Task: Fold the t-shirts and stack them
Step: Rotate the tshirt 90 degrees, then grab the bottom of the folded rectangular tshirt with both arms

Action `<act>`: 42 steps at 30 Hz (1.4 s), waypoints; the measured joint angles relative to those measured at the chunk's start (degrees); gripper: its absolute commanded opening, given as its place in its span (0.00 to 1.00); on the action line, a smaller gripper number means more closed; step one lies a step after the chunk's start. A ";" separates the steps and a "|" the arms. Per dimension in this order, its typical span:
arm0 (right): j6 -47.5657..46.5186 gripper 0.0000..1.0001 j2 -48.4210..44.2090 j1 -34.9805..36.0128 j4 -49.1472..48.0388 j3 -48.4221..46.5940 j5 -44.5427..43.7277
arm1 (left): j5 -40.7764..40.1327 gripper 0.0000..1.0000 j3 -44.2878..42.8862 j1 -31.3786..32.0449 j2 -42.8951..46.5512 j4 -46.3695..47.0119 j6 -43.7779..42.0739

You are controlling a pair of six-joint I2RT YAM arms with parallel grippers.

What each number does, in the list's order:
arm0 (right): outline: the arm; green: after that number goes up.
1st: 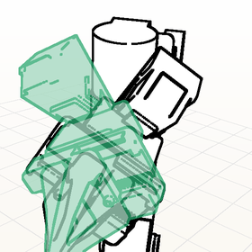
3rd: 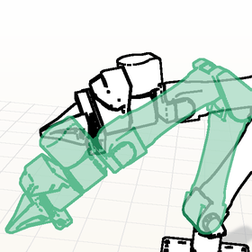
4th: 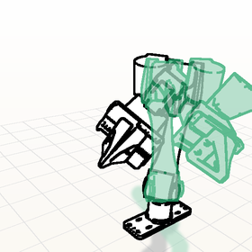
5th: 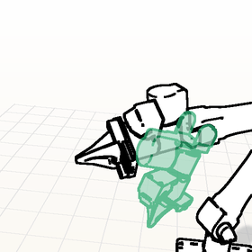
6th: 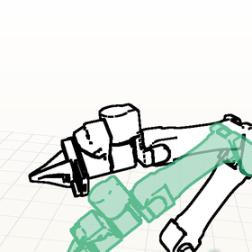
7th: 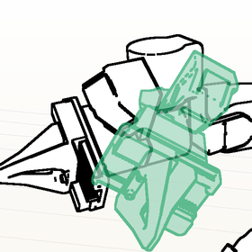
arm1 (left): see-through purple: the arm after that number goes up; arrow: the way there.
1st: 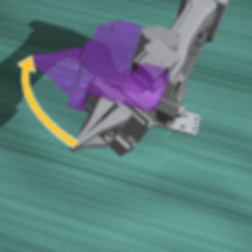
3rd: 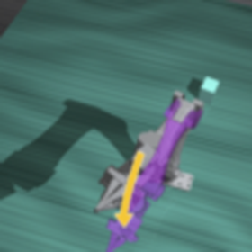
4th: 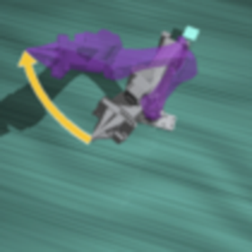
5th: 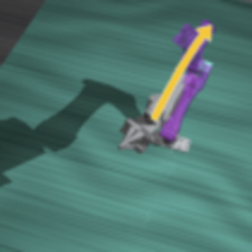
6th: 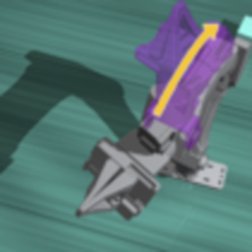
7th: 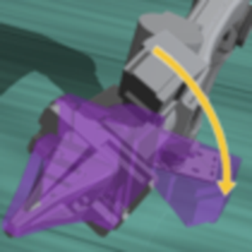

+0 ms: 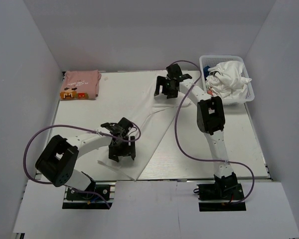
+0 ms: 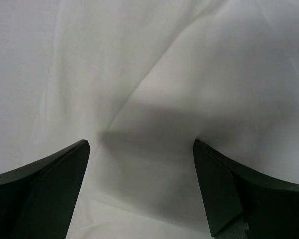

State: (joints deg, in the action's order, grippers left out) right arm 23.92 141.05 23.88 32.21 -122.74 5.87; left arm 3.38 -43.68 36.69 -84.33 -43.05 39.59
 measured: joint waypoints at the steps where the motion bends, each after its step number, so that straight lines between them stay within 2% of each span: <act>1: 0.28 0.90 1.44 -0.26 -0.76 -1.84 1.44 | 1.88 0.89 0.02 1.49 -0.13 0.33 -0.15; 5: 1.66 0.90 6.19 -0.94 -5.51 -7.78 6.51 | 9.22 0.89 -3.52 8.28 -3.98 2.21 -0.37; 10: 5.31 0.90 10.45 -1.88 -14.49 -11.39 11.74 | 19.34 0.92 -14.95 16.00 -15.67 4.39 -2.14; 12: 6.62 0.90 11.26 -2.67 -17.66 -11.39 13.44 | 20.94 0.95 -19.32 18.32 -19.28 4.26 -2.84; 13: 7.15 0.90 11.52 -3.19 -19.02 -11.37 14.78 | 21.05 1.00 -20.92 19.15 -20.37 3.89 -3.08; 19: 4.11 0.90 11.10 -4.26 -20.48 -10.97 15.87 | 15.04 1.00 -22.71 22.95 -19.65 1.92 -3.28; 24: 0.26 0.90 4.15 -3.50 -18.10 -6.40 14.29 | 8.31 1.00 -21.59 24.76 -13.70 -0.59 -1.49; 27: -2.19 0.90 -7.02 -3.02 -17.51 3.02 13.11 | 4.00 1.00 -17.84 24.98 -5.33 -0.94 1.16; 30: -2.93 0.90 -22.01 -2.56 -18.27 16.92 10.73 | -1.97 1.00 -11.87 24.11 4.00 -1.57 6.12; 35: 1.33 0.90 -48.85 -0.26 -24.90 50.66 6.47 | -8.83 1.00 -0.92 19.41 15.87 -4.09 13.49; 37: 3.28 0.90 -54.64 2.51 -23.78 60.78 4.13 | -9.57 1.00 1.29 18.45 18.16 -3.87 14.51; 40: 5.70 0.90 -58.31 6.97 -17.86 70.01 -0.20 | -7.72 1.00 4.79 18.21 19.02 -0.26 14.58; 42: 7.06 0.90 -61.68 8.79 -14.16 75.06 -2.38 | -5.16 0.94 7.19 18.14 17.73 2.67 13.84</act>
State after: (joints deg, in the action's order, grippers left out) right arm 30.98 79.37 32.67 18.04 -47.68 3.49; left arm -1.78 -36.49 54.83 -66.61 -40.38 53.43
